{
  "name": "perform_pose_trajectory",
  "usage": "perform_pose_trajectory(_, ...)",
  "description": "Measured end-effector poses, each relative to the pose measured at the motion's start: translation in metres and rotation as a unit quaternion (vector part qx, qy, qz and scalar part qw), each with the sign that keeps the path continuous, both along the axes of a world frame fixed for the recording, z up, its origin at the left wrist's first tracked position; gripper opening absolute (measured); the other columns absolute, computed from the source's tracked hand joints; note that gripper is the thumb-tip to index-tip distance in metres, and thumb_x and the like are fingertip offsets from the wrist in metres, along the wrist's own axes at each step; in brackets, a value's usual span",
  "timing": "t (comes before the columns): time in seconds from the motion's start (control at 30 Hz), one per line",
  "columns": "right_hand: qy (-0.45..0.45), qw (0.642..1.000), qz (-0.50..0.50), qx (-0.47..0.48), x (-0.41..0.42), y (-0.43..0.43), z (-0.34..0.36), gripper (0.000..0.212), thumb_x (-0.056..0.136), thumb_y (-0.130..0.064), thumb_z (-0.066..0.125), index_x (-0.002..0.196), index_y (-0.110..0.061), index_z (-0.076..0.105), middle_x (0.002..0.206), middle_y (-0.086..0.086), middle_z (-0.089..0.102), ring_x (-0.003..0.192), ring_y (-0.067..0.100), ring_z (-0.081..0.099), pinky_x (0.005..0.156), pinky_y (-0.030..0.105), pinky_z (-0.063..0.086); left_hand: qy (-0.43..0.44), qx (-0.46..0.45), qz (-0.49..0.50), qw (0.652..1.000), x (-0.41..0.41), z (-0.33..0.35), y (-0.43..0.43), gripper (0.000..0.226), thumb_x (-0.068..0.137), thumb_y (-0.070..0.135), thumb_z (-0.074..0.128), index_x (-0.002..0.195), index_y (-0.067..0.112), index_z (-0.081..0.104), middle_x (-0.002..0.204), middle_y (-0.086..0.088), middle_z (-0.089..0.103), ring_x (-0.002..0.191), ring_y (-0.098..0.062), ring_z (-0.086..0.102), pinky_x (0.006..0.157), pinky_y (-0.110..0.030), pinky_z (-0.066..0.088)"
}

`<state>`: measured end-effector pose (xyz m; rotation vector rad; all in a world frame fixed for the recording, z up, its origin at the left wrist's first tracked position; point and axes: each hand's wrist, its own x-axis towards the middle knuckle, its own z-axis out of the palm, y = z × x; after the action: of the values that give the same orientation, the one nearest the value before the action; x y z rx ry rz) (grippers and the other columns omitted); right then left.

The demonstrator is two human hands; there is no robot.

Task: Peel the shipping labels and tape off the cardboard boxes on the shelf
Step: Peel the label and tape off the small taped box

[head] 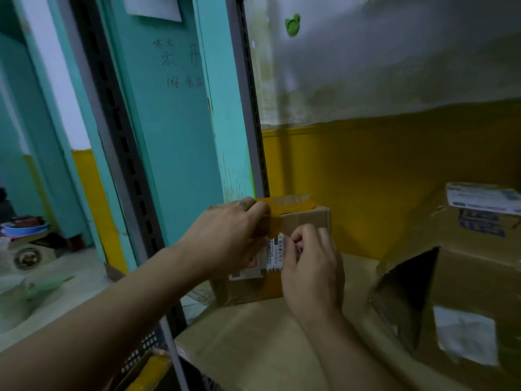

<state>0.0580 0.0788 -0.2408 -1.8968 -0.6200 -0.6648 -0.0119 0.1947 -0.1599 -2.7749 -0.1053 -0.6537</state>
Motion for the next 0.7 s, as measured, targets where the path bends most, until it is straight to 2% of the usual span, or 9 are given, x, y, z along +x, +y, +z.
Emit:
perform_pose_trajectory(0.1, 0.014, 1.000, 0.016, -0.022, -0.003, -0.003, 0.002, 0.018, 0.096, -0.033, 0.053, 0.083, -0.030, 0.040, 0.088, -0.010, 0.041, 0.083, 0.008, 0.042, 0.076, 0.032, 0.046, -0.019, 0.030, -0.055, 0.998, 0.003, -0.004, -0.005, 0.048, 0.097, 0.039, 0.050, 0.141, 0.032, 0.031, 0.130, 0.003, 0.051, 0.100, -0.016, 0.058, 0.077, -0.033, 0.056)
perform_pose_trajectory(0.23, 0.040, 0.998, 0.032, -0.041, -0.004, -0.009, 0.005, 0.013, 0.097, -0.033, 0.048, 0.087, -0.032, 0.039, 0.093, -0.012, 0.040, 0.090, 0.006, 0.041, 0.087, 0.034, 0.046, -0.018, 0.064, -0.105, 0.992, 0.004, 0.004, -0.007, 0.033, 0.101, 0.038, 0.038, 0.132, 0.037, 0.028, 0.115, 0.000, 0.055, 0.085, -0.015, 0.062, 0.062, -0.033, 0.057)
perform_pose_trajectory(0.3, 0.050, 0.997, 0.032, -0.042, -0.005, -0.010, 0.006, 0.012, 0.097, -0.033, 0.047, 0.088, -0.032, 0.039, 0.095, -0.013, 0.040, 0.092, 0.005, 0.040, 0.089, 0.033, 0.046, 0.003, 0.081, -0.137, 0.987, 0.002, 0.008, -0.004, 0.034, 0.101, 0.032, 0.046, 0.129, 0.036, 0.029, 0.112, -0.004, 0.057, 0.080, -0.018, 0.065, 0.054, -0.033, 0.057)
perform_pose_trajectory(0.4, 0.053, 0.997, 0.033, -0.039, -0.006, -0.010, 0.007, 0.015, 0.097, -0.032, 0.049, 0.086, -0.032, 0.038, 0.093, -0.012, 0.039, 0.089, 0.006, 0.040, 0.086, 0.031, 0.045, 0.040, 0.132, -0.140, 0.980, -0.001, 0.009, 0.003, 0.040, 0.093, 0.025, 0.063, 0.127, 0.030, 0.044, 0.113, -0.006, 0.060, 0.077, -0.017, 0.064, 0.047, -0.028, 0.055)
perform_pose_trajectory(0.47, 0.041, 0.998, 0.032, -0.031, -0.007, -0.009, 0.007, 0.018, 0.096, -0.029, 0.052, 0.085, -0.032, 0.038, 0.092, -0.012, 0.039, 0.087, 0.006, 0.039, 0.082, 0.030, 0.044, 0.046, 0.154, -0.126, 0.979, -0.001, 0.007, 0.006, 0.039, 0.092, 0.024, 0.065, 0.128, 0.026, 0.050, 0.114, -0.005, 0.060, 0.077, -0.017, 0.062, 0.047, -0.027, 0.054)
perform_pose_trajectory(0.57, 0.037, 0.998, 0.038, -0.033, -0.008, -0.009, 0.007, 0.018, 0.095, -0.027, 0.053, 0.086, -0.031, 0.038, 0.093, -0.012, 0.039, 0.088, 0.006, 0.038, 0.083, 0.029, 0.043, 0.043, 0.157, -0.115, 0.980, -0.001, 0.008, 0.005, 0.038, 0.099, 0.027, 0.055, 0.134, 0.028, 0.043, 0.120, -0.005, 0.055, 0.082, -0.017, 0.062, 0.053, -0.031, 0.056)
perform_pose_trajectory(0.7, 0.045, 0.997, 0.045, -0.047, -0.008, -0.012, 0.009, 0.016, 0.096, -0.027, 0.050, 0.087, -0.032, 0.038, 0.094, -0.013, 0.038, 0.090, 0.004, 0.036, 0.087, 0.029, 0.042, 0.047, 0.165, -0.109, 0.979, -0.001, 0.010, 0.000, 0.038, 0.101, 0.028, 0.050, 0.136, 0.031, 0.037, 0.121, -0.003, 0.052, 0.084, -0.015, 0.060, 0.058, -0.028, 0.056)
